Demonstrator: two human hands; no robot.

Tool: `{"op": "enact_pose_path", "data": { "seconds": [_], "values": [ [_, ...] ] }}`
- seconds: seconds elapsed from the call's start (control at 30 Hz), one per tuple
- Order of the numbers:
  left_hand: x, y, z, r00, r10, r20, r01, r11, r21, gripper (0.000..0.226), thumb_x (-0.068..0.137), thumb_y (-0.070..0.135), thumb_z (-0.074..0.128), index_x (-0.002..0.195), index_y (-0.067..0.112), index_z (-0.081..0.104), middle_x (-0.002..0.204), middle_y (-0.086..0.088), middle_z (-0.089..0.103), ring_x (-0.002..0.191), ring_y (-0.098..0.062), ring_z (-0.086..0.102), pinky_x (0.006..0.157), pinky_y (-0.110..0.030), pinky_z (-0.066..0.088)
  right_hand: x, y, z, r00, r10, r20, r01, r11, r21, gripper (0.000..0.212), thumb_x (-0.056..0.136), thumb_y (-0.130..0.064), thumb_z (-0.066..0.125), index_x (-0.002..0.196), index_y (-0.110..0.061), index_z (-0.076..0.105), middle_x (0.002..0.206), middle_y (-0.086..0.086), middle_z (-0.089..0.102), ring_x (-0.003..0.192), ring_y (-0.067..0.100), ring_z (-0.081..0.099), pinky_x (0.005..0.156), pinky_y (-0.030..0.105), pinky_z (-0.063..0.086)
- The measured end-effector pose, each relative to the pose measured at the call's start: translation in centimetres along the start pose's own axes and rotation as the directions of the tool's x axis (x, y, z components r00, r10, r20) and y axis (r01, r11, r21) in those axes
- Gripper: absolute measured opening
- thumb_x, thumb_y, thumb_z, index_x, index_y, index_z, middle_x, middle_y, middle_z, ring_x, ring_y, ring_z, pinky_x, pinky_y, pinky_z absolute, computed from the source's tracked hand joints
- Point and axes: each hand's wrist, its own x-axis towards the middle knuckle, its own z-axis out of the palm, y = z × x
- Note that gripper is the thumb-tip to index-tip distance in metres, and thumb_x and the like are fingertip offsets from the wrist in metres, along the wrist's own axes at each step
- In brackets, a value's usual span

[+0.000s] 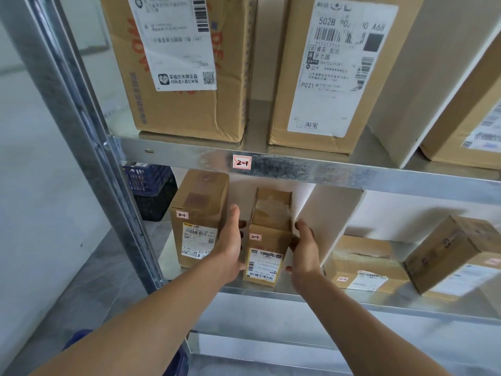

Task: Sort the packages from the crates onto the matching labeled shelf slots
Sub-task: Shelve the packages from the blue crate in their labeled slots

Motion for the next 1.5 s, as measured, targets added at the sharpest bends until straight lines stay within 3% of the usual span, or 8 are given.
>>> {"op": "enact_pose_path", "data": {
  "seconds": [0.23,0.37,0.57,0.67,0.87,1.07,1.2,1.5],
  "values": [
    [-3.0,0.6,-0.7,0.998,0.063,-0.03,-0.063,0.998,0.005,0.084,0.083,0.087,0.036,0.142,0.03,0.048,0.132,-0.004,0.062,0.094,-0.021,0.06,0.09,-0.054,0.038,-3.1,-1.9,-0.5,0.995,-0.099,0.013,0.098,0.995,0.012,0.026,0.109,-0.05,0.038,0.125,-0.033,0.05,0.112,-0.007,0.058,0.107,0.017,0.054,0.105,0.048,0.039],
    [-5.7,1.0,-0.8,0.996,0.088,0.012,-0.089,0.994,0.06,0.081,0.09,0.082,0.029,0.15,0.028,0.042,0.157,-0.005,0.042,0.141,-0.033,0.04,0.111,-0.06,0.028,-5.6,-3.3,-1.1,0.982,-0.179,0.067,0.178,0.984,0.015,0.026,0.108,-0.046,0.041,0.127,-0.031,0.052,0.12,-0.003,0.061,0.111,0.015,0.057,0.105,0.045,0.041],
    [-10.5,0.6,-0.4,0.987,0.155,-0.028,-0.154,0.987,0.044,0.073,0.094,0.077,0.025,0.139,0.024,0.048,0.161,-0.005,0.035,0.149,-0.033,0.028,0.115,-0.06,0.023,-10.7,-4.5,-3.1,0.948,-0.269,0.168,0.27,0.963,0.017,0.026,0.109,-0.037,0.043,0.131,-0.026,0.051,0.128,-0.001,0.058,0.121,0.018,0.051,0.102,0.032,0.033],
    [-13.6,0.5,-0.4,0.976,0.202,-0.075,-0.202,0.979,0.02,0.054,0.098,0.071,0.026,0.116,0.028,0.053,0.153,-0.007,0.045,0.138,-0.032,0.04,0.111,-0.055,0.028,-12.9,-4.9,-4.1,0.929,-0.296,0.223,0.305,0.952,-0.006,0.034,0.109,-0.04,0.042,0.14,-0.027,0.048,0.137,-0.004,0.053,0.125,0.016,0.046,0.107,0.034,0.032],
    [-18.2,1.9,-0.4,0.945,0.299,-0.136,-0.308,0.95,-0.051,0.064,0.099,0.067,0.031,0.135,0.021,0.058,0.135,-0.004,0.051,0.139,-0.031,0.04,0.109,-0.051,0.029,-17.2,-6.7,-3.9,0.886,-0.372,0.276,0.383,0.924,0.016,0.073,0.07,-0.079,0.047,0.126,-0.033,0.057,0.127,0.001,0.065,0.122,0.025,0.062,0.113,0.054,0.046],
    [-20.8,5.4,-1.0,0.884,0.45,-0.125,-0.453,0.892,0.008,0.059,0.094,0.075,0.029,0.114,0.028,0.06,0.148,-0.006,0.048,0.139,-0.033,0.04,0.116,-0.063,0.023,-20.0,-11.5,-2.9,0.832,-0.435,0.345,0.419,0.9,0.124,0.023,0.107,-0.04,0.048,0.128,-0.032,0.056,0.124,-0.009,0.062,0.114,0.009,0.057,0.086,0.021,0.044],
    [-23.1,8.0,-1.3,0.867,0.494,-0.075,-0.495,0.869,0.0,0.061,0.095,0.072,0.03,0.125,0.027,0.057,0.151,-0.007,0.043,0.144,-0.034,0.033,0.113,-0.062,0.025,-21.2,-13.8,-1.6,0.815,-0.458,0.356,0.429,0.889,0.162,0.018,0.106,-0.045,0.049,0.122,-0.039,0.056,0.13,-0.011,0.058,0.128,0.016,0.05,0.106,0.036,0.034],
    [-25.9,12.0,-3.0,0.825,0.563,-0.048,-0.562,0.826,0.031,0.065,0.093,0.076,0.026,0.128,0.03,0.054,0.158,-0.006,0.037,0.148,-0.034,0.028,0.117,-0.064,0.022,-21.7,-17.6,1.7,0.757,-0.543,0.365,0.496,0.84,0.22,0.008,0.107,-0.042,0.045,0.111,-0.045,0.052,0.11,-0.03,0.053,0.118,0.011,0.051,0.104,0.032,0.032]
  ]
}}
